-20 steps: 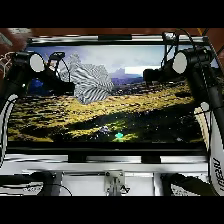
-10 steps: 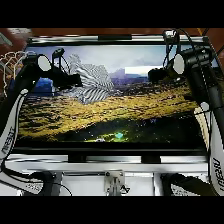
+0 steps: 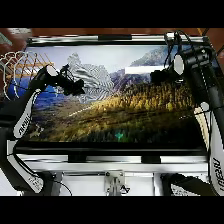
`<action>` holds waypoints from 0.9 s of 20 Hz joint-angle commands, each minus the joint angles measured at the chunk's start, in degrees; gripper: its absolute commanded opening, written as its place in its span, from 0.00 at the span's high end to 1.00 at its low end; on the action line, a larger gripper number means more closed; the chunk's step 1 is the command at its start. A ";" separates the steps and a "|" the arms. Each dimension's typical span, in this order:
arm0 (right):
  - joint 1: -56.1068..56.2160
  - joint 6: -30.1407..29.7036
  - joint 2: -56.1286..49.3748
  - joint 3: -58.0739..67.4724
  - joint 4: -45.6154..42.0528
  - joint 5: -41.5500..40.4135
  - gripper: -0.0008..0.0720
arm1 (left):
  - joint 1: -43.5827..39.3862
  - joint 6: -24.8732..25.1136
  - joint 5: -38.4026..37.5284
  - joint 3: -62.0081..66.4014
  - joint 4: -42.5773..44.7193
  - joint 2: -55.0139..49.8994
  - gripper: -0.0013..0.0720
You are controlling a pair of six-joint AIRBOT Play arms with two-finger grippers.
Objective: Fold the shirts.
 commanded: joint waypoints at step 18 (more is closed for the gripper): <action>-23.71 -1.09 17.81 0.15 -3.52 7.91 0.18 | -38.91 -0.55 -6.58 -15.69 10.67 20.28 0.91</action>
